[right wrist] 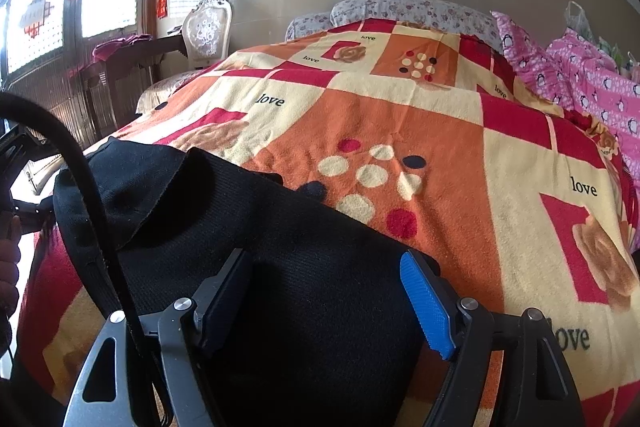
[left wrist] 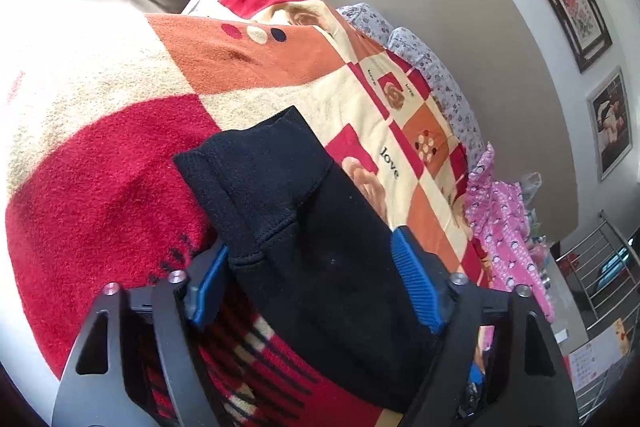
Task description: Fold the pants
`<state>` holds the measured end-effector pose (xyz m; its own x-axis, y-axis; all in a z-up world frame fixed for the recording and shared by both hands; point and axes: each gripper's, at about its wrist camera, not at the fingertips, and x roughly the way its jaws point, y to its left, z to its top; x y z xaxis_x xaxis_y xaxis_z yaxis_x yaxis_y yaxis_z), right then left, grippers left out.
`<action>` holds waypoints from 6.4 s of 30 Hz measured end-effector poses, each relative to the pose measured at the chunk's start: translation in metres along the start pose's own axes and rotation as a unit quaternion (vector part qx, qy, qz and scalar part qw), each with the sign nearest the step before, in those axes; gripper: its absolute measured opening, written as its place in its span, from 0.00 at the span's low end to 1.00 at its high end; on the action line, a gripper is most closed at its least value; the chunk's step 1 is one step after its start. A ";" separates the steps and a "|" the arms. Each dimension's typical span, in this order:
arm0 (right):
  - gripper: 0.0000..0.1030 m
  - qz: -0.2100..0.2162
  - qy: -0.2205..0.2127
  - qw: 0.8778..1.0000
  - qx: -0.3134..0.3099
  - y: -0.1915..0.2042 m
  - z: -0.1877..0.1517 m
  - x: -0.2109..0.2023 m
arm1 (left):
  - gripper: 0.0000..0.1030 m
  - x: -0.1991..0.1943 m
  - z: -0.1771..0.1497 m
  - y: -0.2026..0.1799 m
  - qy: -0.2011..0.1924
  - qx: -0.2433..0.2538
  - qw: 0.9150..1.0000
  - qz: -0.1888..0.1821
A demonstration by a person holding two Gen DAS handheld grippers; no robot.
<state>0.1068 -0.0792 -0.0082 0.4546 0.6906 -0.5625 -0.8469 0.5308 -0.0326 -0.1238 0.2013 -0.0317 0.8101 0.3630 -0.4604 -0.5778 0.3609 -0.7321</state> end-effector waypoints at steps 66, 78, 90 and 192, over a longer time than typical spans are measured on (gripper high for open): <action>0.10 0.375 0.143 0.879 0.259 -0.096 0.049 0.003 | 0.13 -0.037 -0.249 -0.181 -0.127 0.772 0.622 -0.031; 0.16 0.357 0.143 0.869 0.311 -0.128 -0.004 0.039 | 0.23 -0.035 -0.254 -0.190 -0.018 0.738 0.672 -0.057; 0.18 0.200 0.029 0.954 0.223 -0.134 0.021 -0.043 | 0.23 -0.080 -0.193 -0.164 0.010 0.591 0.799 -0.114; 0.52 -0.096 -0.067 0.993 0.033 -0.065 -0.034 -0.071 | 0.64 0.068 -0.127 -0.198 0.084 0.421 0.897 0.106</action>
<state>0.1197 -0.1797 0.0057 0.6417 0.6310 -0.4359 -0.7235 0.6866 -0.0713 0.0580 0.0454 0.0182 0.6351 0.3917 -0.6658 -0.5340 0.8454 -0.0120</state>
